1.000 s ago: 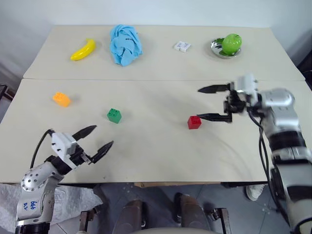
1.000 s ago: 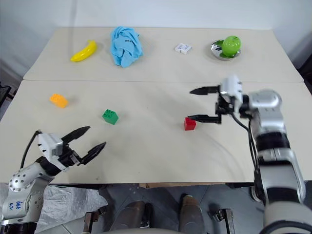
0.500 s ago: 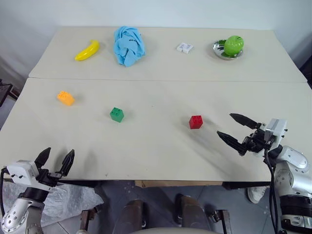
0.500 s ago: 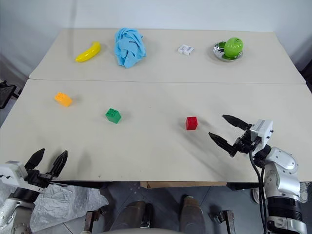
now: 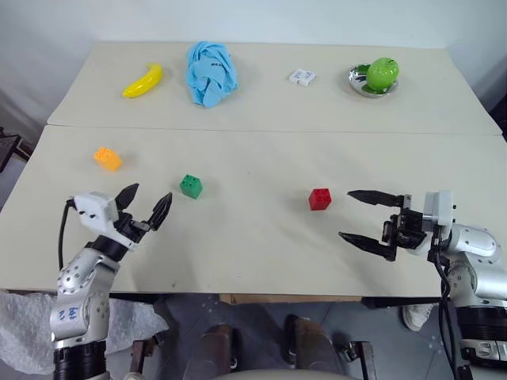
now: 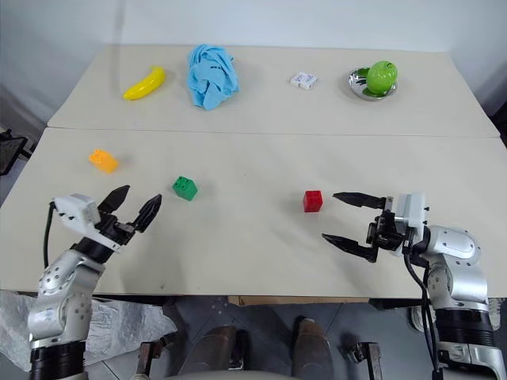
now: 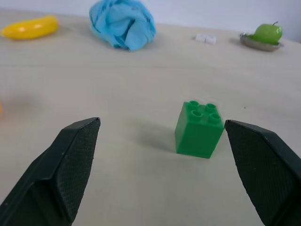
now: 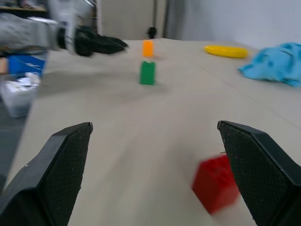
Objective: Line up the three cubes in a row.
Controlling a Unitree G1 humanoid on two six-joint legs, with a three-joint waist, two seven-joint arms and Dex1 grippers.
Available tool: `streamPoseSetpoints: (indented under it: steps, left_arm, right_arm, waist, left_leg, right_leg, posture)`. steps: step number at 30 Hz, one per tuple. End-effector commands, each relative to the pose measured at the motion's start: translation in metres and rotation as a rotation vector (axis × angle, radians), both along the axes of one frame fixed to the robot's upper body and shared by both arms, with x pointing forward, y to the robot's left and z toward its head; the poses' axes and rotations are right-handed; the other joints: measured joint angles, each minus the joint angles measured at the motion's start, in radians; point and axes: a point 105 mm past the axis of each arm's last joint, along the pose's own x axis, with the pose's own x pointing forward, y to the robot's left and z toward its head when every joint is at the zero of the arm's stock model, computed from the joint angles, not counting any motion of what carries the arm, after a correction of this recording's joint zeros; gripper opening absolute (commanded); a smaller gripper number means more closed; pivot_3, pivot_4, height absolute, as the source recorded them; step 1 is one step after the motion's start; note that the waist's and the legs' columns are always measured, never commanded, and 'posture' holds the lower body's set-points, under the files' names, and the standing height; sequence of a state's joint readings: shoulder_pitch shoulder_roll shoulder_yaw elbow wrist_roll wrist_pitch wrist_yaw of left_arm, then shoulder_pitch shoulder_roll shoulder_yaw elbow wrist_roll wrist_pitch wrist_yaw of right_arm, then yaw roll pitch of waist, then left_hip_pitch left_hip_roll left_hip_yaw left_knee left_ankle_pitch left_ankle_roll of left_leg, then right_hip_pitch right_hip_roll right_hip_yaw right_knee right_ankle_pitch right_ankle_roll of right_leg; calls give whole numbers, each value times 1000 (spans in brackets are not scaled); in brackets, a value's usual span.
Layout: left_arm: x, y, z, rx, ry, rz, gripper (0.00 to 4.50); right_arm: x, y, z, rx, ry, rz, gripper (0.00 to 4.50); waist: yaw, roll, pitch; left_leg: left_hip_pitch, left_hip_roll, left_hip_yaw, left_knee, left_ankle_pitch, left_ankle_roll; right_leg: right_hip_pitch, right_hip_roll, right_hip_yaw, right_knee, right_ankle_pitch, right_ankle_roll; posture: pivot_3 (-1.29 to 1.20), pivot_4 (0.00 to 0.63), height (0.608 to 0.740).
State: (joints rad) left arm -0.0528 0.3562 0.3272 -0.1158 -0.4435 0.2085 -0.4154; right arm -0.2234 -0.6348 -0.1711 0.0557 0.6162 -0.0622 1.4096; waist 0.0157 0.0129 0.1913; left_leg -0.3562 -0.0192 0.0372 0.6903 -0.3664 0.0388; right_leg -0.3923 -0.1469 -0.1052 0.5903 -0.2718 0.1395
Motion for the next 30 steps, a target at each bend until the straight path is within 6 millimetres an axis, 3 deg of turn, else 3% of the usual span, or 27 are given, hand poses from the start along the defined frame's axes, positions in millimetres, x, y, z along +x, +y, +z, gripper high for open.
streamPoseSetpoints:
  steps: [1, 4, 8, 19, 30]
  left_arm:
    - [10, -4, -2, -1, -3, 25, 4500]
    - [22, -11, -3, 4, 1, 15, 4500]
    - [35, -35, 1, 5, -10, -130, 4500]
    - [26, -33, -6, 43, 23, -166, 4500]
    - [48, -56, -14, 42, 19, -136, 4500]
  right_arm:
    - [-7, 8, 8, 6, -24, 62, 4457]
    - [-7, 9, 7, 9, -24, 63, 4457]
    - [-6, 10, 11, 56, -32, 56, 4457]
    - [-5, 11, 8, 64, -38, 35, 4457]
    - [-8, 14, 7, 79, -17, 27, 4457]
  waist:
    - [6, 0, 0]
    - [15, -1, 0]
    - [15, -1, 0]
    - [7, -1, 0]
    - [13, -1, 0]
  left_leg:
    - [0, 0, 0, 0, 0, 0]
    - [-1, 0, -1, 2, 0, 0]
    - [-2, -1, -1, 3, 0, 0]
    - [-2, 0, 0, 3, 0, 0]
    - [-2, -1, -1, 4, 0, 0]
  right_leg:
    - [0, 0, 0, 0, 0, 0]
    - [0, -1, -1, 0, 0, 0]
    - [1, -1, -1, 1, 0, 1]
    - [0, 0, -1, 0, 0, 1]
    - [1, -1, -1, 1, 1, 2]
  posture:
    - [0, 150, 740]
    - [0, 150, 740]
    - [0, 150, 740]
    - [0, 150, 740]
    - [0, 150, 740]
